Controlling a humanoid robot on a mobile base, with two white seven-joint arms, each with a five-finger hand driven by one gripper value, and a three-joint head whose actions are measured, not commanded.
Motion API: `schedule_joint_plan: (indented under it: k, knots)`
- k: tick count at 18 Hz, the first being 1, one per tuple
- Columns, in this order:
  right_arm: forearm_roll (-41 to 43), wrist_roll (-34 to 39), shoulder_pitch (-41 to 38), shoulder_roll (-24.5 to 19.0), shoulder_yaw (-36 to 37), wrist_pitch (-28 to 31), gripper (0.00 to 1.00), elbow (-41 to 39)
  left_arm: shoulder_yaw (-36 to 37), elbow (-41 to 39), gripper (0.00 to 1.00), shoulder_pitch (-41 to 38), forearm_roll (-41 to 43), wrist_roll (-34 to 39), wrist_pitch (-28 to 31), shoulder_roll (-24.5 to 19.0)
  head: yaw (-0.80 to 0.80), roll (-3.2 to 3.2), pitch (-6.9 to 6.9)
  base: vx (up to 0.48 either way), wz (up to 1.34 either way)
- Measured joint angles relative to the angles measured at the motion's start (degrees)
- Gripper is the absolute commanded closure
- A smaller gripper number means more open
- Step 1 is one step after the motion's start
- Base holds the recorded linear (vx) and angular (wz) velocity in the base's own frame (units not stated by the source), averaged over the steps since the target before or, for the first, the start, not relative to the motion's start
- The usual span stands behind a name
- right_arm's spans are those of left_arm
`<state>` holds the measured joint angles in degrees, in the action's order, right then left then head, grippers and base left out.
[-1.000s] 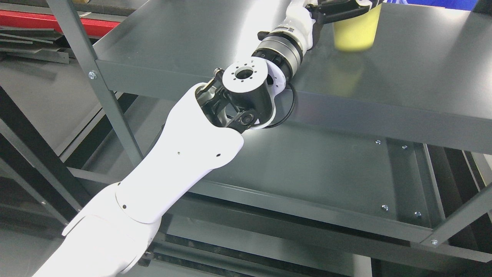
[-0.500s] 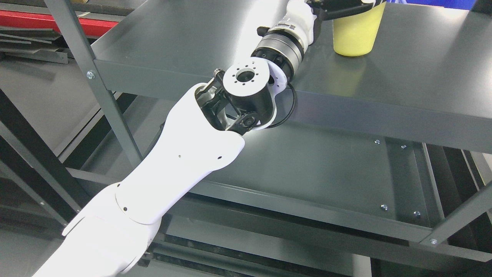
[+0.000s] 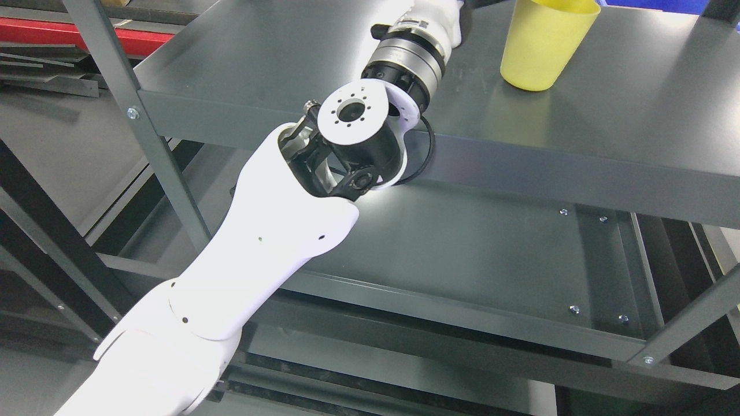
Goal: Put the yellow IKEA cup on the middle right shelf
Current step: 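Lower the cup onto the shelf surface and release it, then withdraw the open left hand from the shelf, away from the cup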
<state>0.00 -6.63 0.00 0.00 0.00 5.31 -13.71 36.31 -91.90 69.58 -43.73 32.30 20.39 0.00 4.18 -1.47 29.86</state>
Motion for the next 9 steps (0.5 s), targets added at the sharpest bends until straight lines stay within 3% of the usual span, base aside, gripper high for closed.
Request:
schedule_joint_plan:
  k: [4,9]
  knots:
    - [0.0,0.0,0.0,0.0,0.0,0.0,0.01,0.0,-1.0,-1.3,0.01,-2.0,1.9,-2.8,-1.8,0.0,0.00,0.00,0.00,0.002,-0.01]
    - [0.0,0.0,0.0,0.0,0.0,0.0,0.01,0.0,-1.5,-4.0,0.01,-5.1,3.1,-12.4,-4.1,0.0,0.00,0.00,0.00,-0.001,0.00]
